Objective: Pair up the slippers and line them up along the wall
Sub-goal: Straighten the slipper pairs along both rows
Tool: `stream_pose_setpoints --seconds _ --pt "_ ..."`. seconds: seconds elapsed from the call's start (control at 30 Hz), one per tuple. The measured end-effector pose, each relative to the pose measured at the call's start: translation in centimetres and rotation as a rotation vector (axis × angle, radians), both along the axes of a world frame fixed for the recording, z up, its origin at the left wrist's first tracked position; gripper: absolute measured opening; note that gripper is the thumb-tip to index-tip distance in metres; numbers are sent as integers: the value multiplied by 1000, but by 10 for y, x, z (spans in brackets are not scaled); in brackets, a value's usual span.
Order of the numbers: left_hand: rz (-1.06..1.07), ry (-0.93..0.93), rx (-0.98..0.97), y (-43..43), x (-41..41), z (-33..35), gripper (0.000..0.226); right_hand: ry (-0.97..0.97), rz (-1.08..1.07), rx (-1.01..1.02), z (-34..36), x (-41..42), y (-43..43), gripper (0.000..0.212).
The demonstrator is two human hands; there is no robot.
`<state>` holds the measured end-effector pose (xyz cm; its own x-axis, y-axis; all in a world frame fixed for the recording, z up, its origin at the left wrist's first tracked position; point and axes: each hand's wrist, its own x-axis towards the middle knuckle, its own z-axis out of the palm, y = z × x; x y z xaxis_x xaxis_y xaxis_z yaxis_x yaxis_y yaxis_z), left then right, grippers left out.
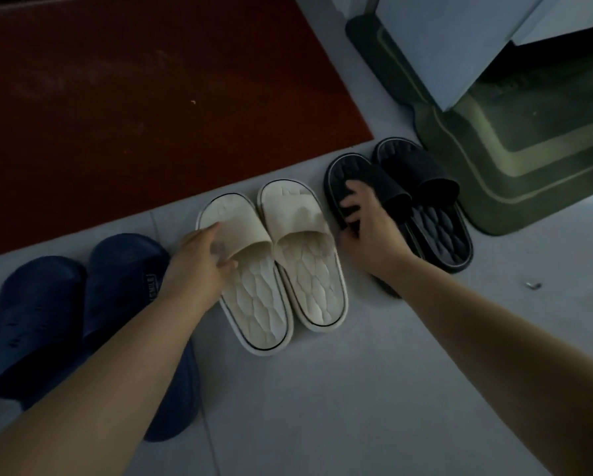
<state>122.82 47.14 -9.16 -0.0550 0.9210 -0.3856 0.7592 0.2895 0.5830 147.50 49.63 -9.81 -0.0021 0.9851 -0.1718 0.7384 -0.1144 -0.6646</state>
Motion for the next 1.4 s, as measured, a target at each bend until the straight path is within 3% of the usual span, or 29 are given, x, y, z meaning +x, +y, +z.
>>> stream_pose_setpoints --seconds 0.07,0.17,0.27,0.6,0.77,0.9,1.0,1.1,1.23,1.4 --pt "-14 20 4 -1 -2 -2 67 -112 -253 168 5 23 1 63" --pt "-16 50 15 0 -2 -5 63 -210 -483 34 5 53 13 81" --pt "-18 50 30 2 1 -6 58 -156 -492 -115 -2 61 23 90" --pt "21 22 12 3 1 -8 58 -159 -654 24 -13 75 25 86" --pt "16 2 8 2 -2 -10 59 -162 -676 -20 -9 71 23 86" --pt "15 -22 -2 3 -2 -8 60 -401 -506 -35 6 44 15 89" --pt "17 -42 0 2 -2 -7 61 -315 0 71 17 1 0 79" --pt "26 -51 28 0 -3 -7 62 -221 420 -185 14 -32 -4 79" --pt "2 -76 45 -7 -10 -10 65 -223 368 -163 5 -36 6 61" --pt "-25 -106 82 -12 -15 -14 64 -167 303 -99 0 -29 1 60"
